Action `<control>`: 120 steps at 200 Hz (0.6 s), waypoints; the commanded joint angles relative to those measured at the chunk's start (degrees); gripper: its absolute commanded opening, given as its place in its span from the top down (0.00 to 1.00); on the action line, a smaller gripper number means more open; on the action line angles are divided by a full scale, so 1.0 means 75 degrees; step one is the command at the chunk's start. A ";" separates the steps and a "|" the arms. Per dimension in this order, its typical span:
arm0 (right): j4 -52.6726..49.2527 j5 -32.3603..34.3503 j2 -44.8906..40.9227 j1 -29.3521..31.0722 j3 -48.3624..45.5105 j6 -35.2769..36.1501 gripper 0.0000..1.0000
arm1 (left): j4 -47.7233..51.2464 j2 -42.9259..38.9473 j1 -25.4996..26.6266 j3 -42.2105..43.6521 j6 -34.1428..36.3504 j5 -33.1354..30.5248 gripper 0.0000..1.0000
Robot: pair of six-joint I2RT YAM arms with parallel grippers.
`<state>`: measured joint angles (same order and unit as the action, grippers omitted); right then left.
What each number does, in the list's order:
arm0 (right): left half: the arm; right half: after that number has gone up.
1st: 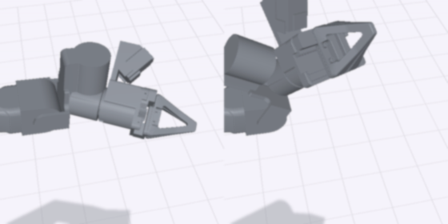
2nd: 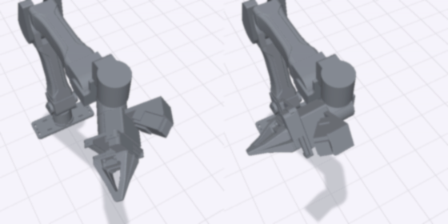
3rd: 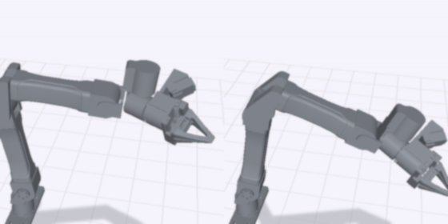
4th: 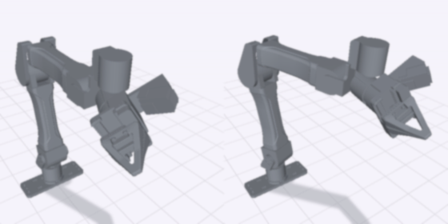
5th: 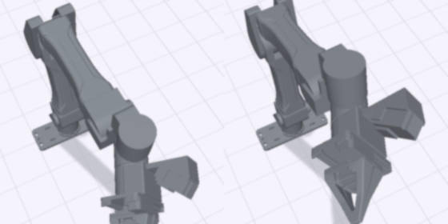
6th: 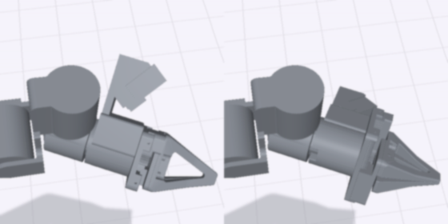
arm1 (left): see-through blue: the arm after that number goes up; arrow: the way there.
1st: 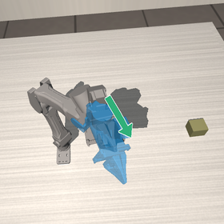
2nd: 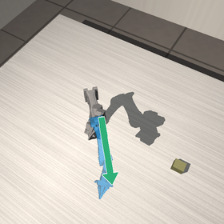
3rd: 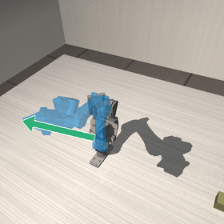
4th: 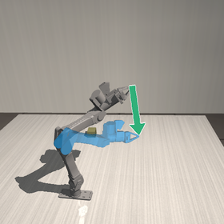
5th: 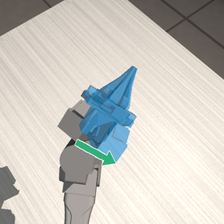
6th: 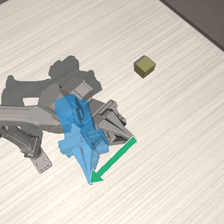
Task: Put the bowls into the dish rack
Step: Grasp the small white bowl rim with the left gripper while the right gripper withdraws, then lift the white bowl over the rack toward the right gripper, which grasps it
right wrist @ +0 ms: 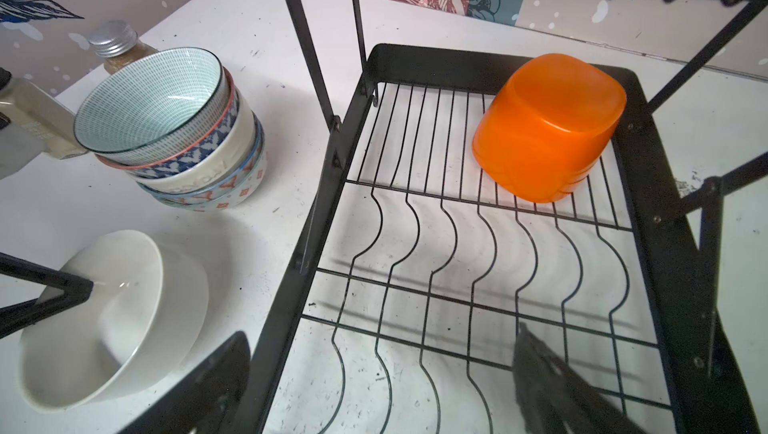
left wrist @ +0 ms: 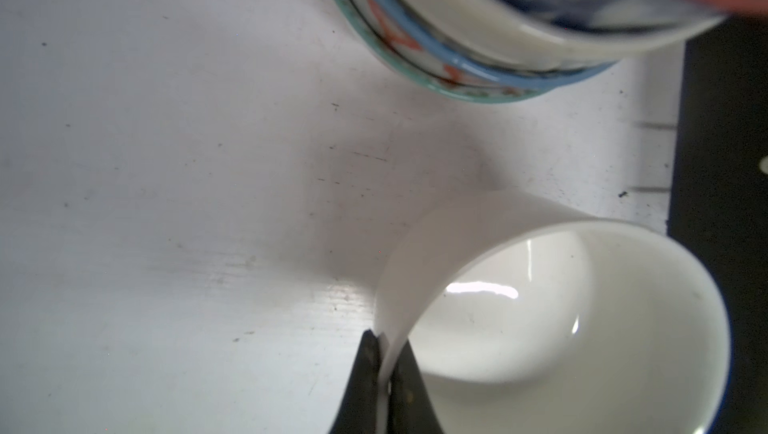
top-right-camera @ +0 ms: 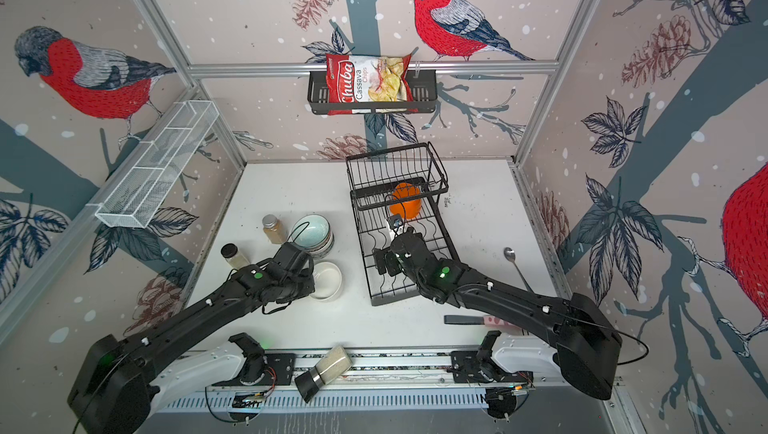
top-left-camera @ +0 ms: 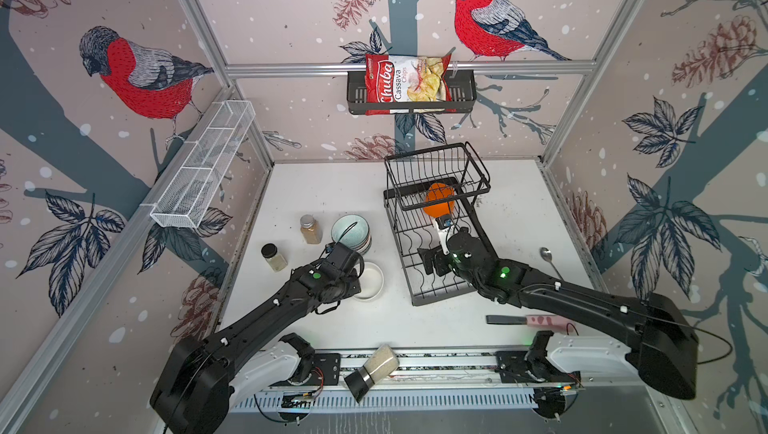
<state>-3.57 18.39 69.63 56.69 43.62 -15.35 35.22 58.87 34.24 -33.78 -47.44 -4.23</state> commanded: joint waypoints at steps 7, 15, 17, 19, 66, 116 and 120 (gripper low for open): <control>-0.0161 -0.0583 0.0103 -0.0034 0.0217 -0.0011 0.02 | -0.0400 -0.0288 0.0005 -0.0053 0.0243 0.0320 1.00; -0.0234 -0.0726 0.0125 -0.0057 0.0266 -0.0004 0.02 | -0.0462 -0.0362 0.0006 -0.0054 0.0266 0.0352 1.00; -0.0243 -0.0773 0.0126 -0.0061 0.0272 0.0002 0.02 | -0.0474 -0.0385 0.0014 -0.0063 0.0267 0.0353 1.00; -0.0263 -0.0808 0.0127 -0.0076 0.0277 -0.0002 0.02 | -0.0485 -0.0408 0.0013 -0.0066 0.0270 0.0353 1.00; -0.0412 -0.1890 -0.0022 -0.0407 0.0308 -0.0101 0.02 | -0.0929 -0.0759 0.0161 -0.0292 0.0278 0.0468 1.00; -0.0384 -0.3439 -0.0518 -0.1074 0.0204 -0.0301 0.03 | -0.1597 -0.0522 0.0480 -0.0632 0.0383 0.0721 1.00; -0.0370 -0.3575 -0.0592 -0.1135 0.0182 -0.0319 0.03 | -0.1668 -0.0489 0.0496 -0.0672 0.0407 0.0745 1.00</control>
<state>-6.66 0.12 67.31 50.17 45.36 -16.45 29.12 54.37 37.23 -37.36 -45.91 -0.47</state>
